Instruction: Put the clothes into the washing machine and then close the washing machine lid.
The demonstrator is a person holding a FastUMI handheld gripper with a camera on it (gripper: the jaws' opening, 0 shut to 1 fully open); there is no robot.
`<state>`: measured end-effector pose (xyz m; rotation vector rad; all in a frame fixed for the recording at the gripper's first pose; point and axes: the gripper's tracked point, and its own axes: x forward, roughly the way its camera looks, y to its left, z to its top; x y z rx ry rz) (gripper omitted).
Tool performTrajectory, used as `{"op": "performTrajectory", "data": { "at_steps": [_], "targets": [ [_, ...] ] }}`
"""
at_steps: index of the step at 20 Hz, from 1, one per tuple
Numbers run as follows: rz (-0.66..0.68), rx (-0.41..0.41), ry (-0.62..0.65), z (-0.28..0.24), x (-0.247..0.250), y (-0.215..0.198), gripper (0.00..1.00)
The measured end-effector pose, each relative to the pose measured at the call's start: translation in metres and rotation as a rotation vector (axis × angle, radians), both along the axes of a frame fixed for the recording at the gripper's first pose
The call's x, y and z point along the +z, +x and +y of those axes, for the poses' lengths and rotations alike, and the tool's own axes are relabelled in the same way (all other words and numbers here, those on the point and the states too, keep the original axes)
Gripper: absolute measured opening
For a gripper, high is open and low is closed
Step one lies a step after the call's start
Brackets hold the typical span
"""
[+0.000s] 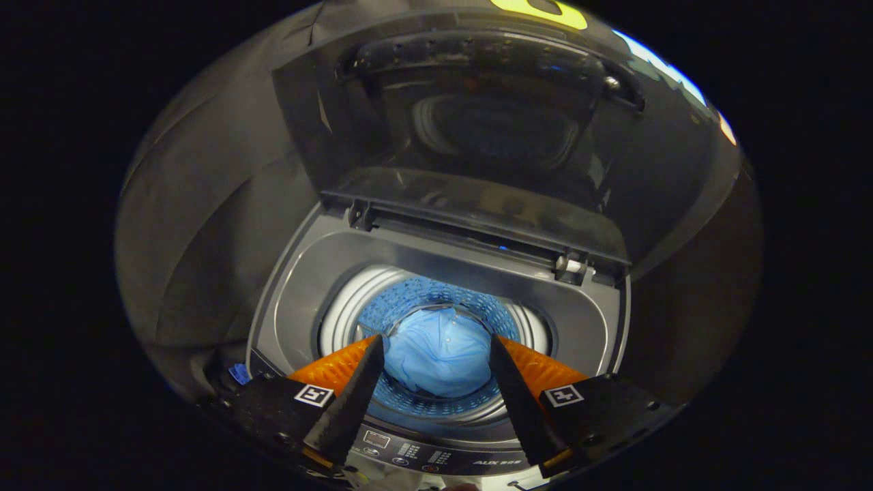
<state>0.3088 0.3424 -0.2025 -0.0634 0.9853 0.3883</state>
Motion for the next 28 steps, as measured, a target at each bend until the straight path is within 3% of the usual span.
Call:
{"op": "performTrajectory", "data": {
  "at_steps": [8,20,28],
  "targets": [
    [-0.170,-0.007,0.032,-0.038,0.075,0.020,0.96],
    [-0.379,-0.125,0.116,-0.104,0.206,0.063,0.96],
    [-0.428,-0.159,0.181,-0.086,0.252,0.106,0.96]
  ]
}}
